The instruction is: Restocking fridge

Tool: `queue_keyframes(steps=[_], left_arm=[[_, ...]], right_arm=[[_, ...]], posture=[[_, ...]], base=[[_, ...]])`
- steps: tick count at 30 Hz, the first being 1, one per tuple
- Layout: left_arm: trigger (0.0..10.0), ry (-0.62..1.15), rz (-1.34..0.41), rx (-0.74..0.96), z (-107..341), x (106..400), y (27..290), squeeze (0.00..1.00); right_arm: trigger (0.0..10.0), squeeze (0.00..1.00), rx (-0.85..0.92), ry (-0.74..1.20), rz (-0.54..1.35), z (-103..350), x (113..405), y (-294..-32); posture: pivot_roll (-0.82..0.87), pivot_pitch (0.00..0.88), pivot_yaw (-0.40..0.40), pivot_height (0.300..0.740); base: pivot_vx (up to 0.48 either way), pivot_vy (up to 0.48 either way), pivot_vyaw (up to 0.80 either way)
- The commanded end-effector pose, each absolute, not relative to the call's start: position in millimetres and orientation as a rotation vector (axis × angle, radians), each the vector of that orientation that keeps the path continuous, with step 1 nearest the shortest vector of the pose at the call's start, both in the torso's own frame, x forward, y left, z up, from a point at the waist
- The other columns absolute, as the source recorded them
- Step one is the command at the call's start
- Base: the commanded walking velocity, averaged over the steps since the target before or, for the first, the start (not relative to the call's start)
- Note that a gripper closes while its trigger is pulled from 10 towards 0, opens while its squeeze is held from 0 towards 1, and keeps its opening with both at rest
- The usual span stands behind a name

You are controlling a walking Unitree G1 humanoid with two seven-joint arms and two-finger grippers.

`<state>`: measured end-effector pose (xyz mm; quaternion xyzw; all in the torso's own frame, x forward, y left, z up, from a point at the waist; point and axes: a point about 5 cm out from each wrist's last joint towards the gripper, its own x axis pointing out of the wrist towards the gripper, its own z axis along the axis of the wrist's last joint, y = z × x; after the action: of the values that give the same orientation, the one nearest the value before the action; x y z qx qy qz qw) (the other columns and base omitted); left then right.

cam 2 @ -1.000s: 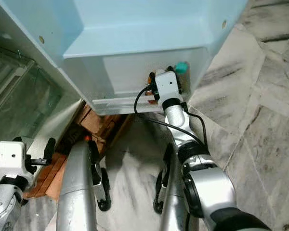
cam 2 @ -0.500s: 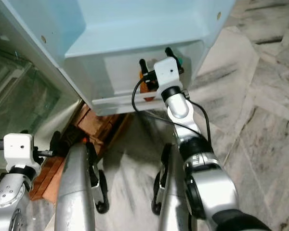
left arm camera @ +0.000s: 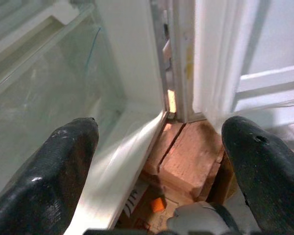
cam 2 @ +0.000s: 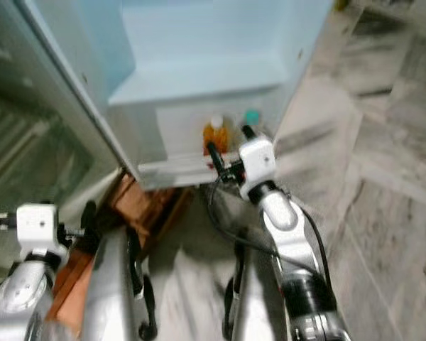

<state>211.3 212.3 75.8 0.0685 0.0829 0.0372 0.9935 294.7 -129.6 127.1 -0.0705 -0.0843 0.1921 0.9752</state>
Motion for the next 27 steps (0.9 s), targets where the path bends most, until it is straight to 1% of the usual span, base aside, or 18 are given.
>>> queue_keyframes(steps=[1, 2, 4, 5, 7, 8, 10, 11, 15, 17, 21, 26, 27], left_arm=[[10.0, 0.18, 0.092, 0.133, 69, 209, 212, 0.0], [10.0, 0.171, 0.103, 0.129, 70, 211, 213, 0.0], [10.0, 0.168, 0.107, 0.129, 70, 212, 213, 0.0], [10.0, 0.153, 0.123, 0.13, 73, 216, 217, 0.0], [10.0, 0.145, 0.133, 0.131, 74, 218, 219, 0.0], [10.0, 0.127, 0.151, 0.134, 77, 223, 224, 0.0], [10.0, 0.12, 0.156, 0.136, 79, 224, 225, 0.0], [10.0, 0.118, 0.152, 0.138, 78, 226, 225, 0.0], [10.0, 0.112, 0.14, 0.137, 77, 227, 220, 0.0], [10.0, 0.121, 0.115, 0.13, 73, 223, 214, 0.0], [10.0, 0.126, 0.089, 0.143, 70, 221, 206, 0.0], [10.0, 0.106, 0.068, 0.147, 72, 231, 205, 0.0], [10.0, 0.106, 0.068, 0.147, 72, 231, 205, 0.0]], right_arm=[[10.0, 0.0, -0.126, -0.187, 0.304, 131, 286, -133], [10.0, 0.0, -0.112, -0.177, 0.251, 130, 279, -135], [10.0, 0.0, -0.118, -0.181, 0.239, 130, 277, -136], [10.0, 0.0, -0.105, -0.183, 0.196, 130, 274, -140], [10.0, 0.0, -0.108, -0.189, 0.178, 130, 273, -143], [10.0, 0.0, -0.096, -0.177, 0.131, 129, 272, -151], [10.0, 0.0, -0.086, -0.166, 0.109, 129, 273, -156], [10.0, 0.0, -0.088, -0.157, 0.113, 128, 274, -158], [10.0, 0.0, -0.091, -0.14, 0.106, 128, 275, -160], [10.0, 0.0, -0.055, -0.108, 0.07, 122, 275, -162], [10.0, 0.0, -0.005, -0.076, 0.069, 116, 275, -156], [10.0, 0.0, 0.005, -0.084, 0.1, 117, 275, -146], [10.0, 0.0, 0.005, -0.084, 0.1, 117, 275, -146]], posture=[[0.04, 0.049, -0.018, 0.535], [0.04, 0.046, -0.019, 0.535], [0.04, 0.039, -0.018, 0.535], [0.04, 0.033, -0.017, 0.535], [0.04, 0.033, -0.017, 0.535], [0.03, 0.021, -0.018, 0.535], [0.03, 0.021, -0.018, 0.535], [0.03, 0.015, -0.028, 0.545], [0.03, 0.009, -0.019, 0.565], [0.03, 0.0, -0.024, 0.58], [0.03, 0.0, -0.029, 0.605], [0.02, 0.0, -0.024, 0.64], [0.02, 0.0, -0.024, 0.64]], base=[[0.0, 0.0, 0.0], [0.0, 0.0, 0.0], [0.0, 0.0, 0.0], [0.0, 0.0, 0.0], [0.0, 0.0, 0.0], [0.0, 0.0, 0.0], [0.0, 0.0, 0.0], [0.0, 0.0, 0.0], [0.0, 0.0, 0.0], [0.0, 0.0, 0.0], [0.0, 0.0, 0.0], [0.0, 0.0, 0.0], [0.0, 0.0, 0.0]])
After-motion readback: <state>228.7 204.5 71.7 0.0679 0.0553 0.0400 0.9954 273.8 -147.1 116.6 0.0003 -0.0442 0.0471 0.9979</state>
